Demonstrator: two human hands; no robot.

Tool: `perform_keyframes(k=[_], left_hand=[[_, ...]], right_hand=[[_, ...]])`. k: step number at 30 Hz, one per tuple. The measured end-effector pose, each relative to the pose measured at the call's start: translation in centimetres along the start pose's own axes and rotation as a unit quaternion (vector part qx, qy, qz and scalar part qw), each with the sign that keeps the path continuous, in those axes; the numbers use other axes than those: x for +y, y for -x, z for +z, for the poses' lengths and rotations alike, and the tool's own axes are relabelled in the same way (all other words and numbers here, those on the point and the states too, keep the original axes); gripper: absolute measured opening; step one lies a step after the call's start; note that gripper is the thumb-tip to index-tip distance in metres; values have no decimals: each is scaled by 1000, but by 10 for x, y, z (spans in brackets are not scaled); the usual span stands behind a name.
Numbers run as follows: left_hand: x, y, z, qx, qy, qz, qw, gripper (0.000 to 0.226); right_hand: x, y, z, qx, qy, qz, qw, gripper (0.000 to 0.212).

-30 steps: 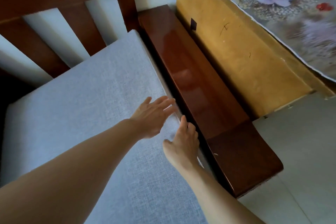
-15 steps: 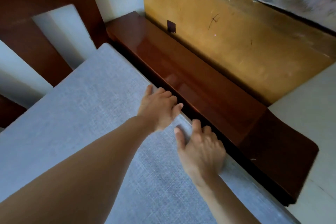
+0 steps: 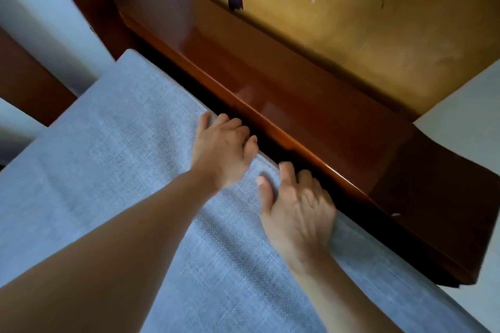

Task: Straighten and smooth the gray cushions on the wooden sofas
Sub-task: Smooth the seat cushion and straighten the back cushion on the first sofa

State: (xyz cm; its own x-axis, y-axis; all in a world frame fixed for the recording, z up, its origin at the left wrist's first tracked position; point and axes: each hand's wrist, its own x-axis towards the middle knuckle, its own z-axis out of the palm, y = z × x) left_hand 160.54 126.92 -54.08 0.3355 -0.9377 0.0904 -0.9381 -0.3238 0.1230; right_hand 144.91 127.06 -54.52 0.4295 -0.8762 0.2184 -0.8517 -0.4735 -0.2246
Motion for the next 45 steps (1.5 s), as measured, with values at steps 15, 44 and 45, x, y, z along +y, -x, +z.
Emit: perform_keyframes(k=[15, 44, 45], left_hand=[[25, 24, 32, -133, -8, -89, 987, 54], [99, 304, -35, -189, 64, -313, 928, 68], [107, 318, -36, -184, 66, -318, 928, 69]], right_hand=[[35, 14, 33, -189, -62, -111, 974, 86], [41, 152, -63, -311, -11, -301, 901, 77], [45, 165, -67, -304, -15, -308, 901, 77]])
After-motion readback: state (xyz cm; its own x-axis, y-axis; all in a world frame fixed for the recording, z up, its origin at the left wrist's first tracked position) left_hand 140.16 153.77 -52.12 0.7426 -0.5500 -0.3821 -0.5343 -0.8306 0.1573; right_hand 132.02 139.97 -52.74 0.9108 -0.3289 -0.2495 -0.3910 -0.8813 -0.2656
